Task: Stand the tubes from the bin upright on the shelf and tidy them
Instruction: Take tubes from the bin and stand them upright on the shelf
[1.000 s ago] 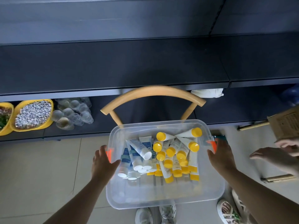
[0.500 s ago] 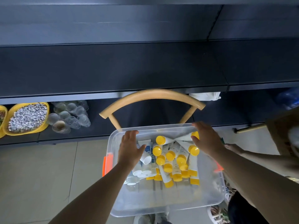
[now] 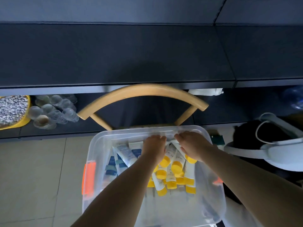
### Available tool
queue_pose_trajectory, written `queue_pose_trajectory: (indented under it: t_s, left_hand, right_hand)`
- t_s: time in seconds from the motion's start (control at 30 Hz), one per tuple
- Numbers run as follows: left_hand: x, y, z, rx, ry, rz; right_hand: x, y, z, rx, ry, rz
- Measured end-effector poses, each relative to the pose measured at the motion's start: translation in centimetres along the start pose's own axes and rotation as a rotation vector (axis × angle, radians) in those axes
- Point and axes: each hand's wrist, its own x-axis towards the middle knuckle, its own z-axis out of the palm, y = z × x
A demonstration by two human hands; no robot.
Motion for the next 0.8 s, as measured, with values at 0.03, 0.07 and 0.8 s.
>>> queue_pose_trajectory:
  t_s: [0.03, 0.07, 0.8]
  left_hand:
    - [0.3, 0.2, 0.0, 0.042, -0.016, 0.009]
    - [0.5, 0.4, 0.1, 0.081, -0.034, 0.017]
    - [-2.3, -4.0, -0.5, 0.245, -0.144, -0.087]
  right_hand:
    - [0.3, -0.1, 0.1, -0.034, -0.029, -0.007]
    - [0.8, -0.3, 0.2, -0.068, -0.065, -0.007]
    - [4.0, -4.8, 4.0, -0.096, -0.241, 0.471]
